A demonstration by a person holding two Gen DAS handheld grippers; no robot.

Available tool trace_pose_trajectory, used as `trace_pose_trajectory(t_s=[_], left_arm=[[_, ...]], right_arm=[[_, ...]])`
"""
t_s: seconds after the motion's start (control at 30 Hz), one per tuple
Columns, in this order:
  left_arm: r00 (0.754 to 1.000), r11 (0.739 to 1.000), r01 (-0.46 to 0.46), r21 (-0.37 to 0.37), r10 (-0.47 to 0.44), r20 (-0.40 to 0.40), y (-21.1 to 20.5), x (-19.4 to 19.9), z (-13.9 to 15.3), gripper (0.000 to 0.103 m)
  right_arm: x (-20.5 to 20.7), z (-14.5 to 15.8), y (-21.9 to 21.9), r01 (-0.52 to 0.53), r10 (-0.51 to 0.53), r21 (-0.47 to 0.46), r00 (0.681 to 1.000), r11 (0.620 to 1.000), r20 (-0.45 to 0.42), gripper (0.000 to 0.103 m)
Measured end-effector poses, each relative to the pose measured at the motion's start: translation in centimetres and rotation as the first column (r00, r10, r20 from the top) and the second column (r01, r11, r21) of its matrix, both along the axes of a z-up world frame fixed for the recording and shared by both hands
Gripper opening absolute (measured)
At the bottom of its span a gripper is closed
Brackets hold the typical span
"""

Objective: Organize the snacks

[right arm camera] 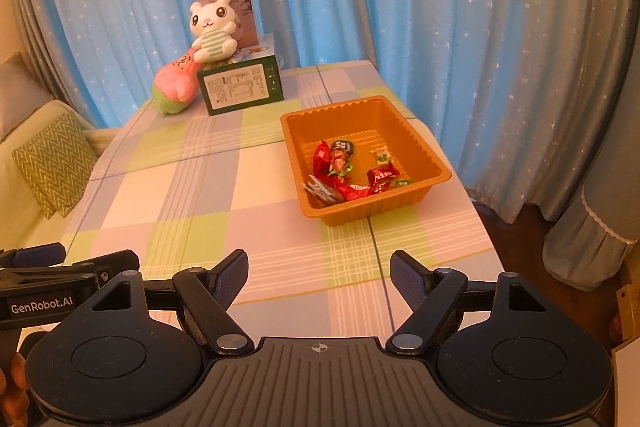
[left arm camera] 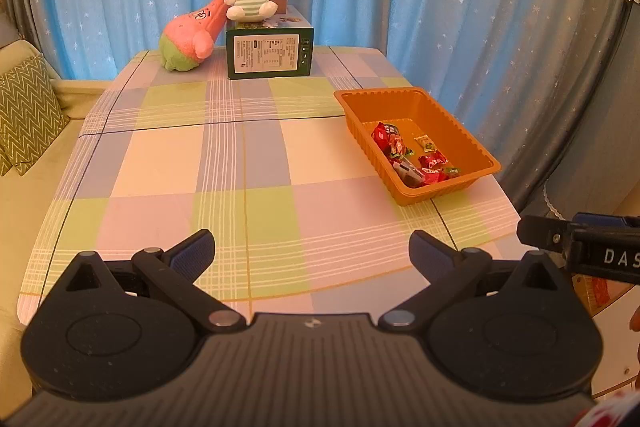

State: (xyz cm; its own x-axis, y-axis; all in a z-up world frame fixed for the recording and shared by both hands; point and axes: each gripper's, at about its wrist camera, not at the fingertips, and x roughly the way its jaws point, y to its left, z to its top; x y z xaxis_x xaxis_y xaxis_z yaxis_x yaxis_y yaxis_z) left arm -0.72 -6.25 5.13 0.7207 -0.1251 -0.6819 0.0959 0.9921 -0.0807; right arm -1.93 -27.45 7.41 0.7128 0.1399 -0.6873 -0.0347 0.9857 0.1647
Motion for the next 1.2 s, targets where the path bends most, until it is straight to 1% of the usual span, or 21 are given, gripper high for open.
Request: trace_pose_trajectory(t_s=[1.2], left_arm=[[1.0,1.0,0.004,0.004,-0.004,0.021,-0.08,0.08,0.56,0.103]], right_arm=[[0.3,-0.1,0.13,-0.011,0.011,-0.002,1.0,1.0,-0.005,0.078]])
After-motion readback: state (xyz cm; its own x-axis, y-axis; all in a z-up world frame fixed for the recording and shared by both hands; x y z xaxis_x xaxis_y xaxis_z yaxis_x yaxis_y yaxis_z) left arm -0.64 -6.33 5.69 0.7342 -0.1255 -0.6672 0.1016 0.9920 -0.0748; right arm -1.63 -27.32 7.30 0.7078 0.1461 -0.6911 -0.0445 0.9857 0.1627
